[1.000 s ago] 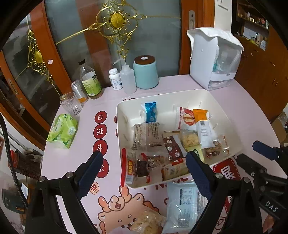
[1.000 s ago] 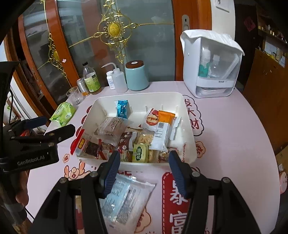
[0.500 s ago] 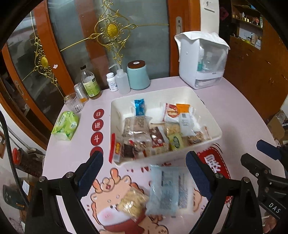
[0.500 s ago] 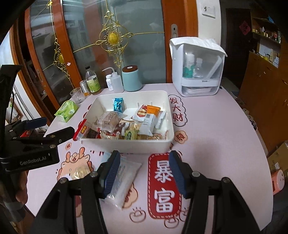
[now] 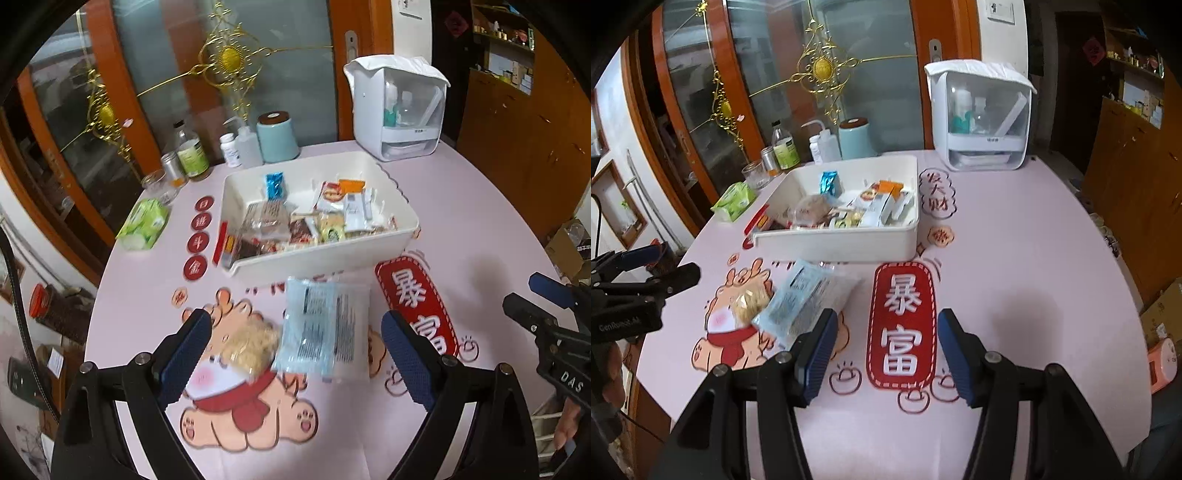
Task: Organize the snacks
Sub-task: 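Move both grippers back toward the clear snack bag and light-blue bag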
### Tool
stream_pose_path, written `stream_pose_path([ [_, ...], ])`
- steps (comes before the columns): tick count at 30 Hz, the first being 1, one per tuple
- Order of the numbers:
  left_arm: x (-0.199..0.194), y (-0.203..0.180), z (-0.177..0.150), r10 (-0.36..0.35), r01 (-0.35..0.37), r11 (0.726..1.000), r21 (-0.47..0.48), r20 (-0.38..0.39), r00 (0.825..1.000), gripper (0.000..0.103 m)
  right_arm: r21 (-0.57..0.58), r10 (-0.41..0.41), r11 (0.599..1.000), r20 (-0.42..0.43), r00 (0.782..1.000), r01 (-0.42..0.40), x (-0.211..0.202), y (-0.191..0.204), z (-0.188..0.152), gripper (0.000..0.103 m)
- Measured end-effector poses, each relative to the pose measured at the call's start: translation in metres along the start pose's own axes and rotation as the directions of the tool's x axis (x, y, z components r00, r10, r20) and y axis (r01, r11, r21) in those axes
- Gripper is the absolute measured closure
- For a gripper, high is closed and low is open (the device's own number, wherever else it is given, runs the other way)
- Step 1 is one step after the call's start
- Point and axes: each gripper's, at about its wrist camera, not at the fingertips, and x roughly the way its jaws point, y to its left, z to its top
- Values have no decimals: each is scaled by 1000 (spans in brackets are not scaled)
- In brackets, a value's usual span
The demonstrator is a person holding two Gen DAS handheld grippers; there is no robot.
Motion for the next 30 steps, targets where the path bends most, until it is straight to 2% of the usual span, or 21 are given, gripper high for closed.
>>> stream_pose_path([
  [6, -3, 20, -37, 68, -70, 997, -40, -33, 997, 10, -10, 37, 999, -53, 998, -37, 21, 2, -16, 46],
  [9, 2, 32, -51, 83, -87, 994, -67, -62, 995, 10, 25, 56, 998, -99, 994, -54, 38, -2, -20, 46],
  [17, 35, 52, -83, 82, -103, 987, -122, -165, 983, 11, 77, 99, 993, -176, 979, -87, 76, 2, -25, 46],
  [26, 95, 54, -74, 90, -100, 994, -34, -223, 971, 10, 152, 176, 978, -261, 949, -140, 120, 20, -23, 46],
  [30, 127, 68, -65, 75, -83, 996, -20, -259, 963, 10, 250, 222, 956, -284, 933, -152, 146, 27, -21, 29],
])
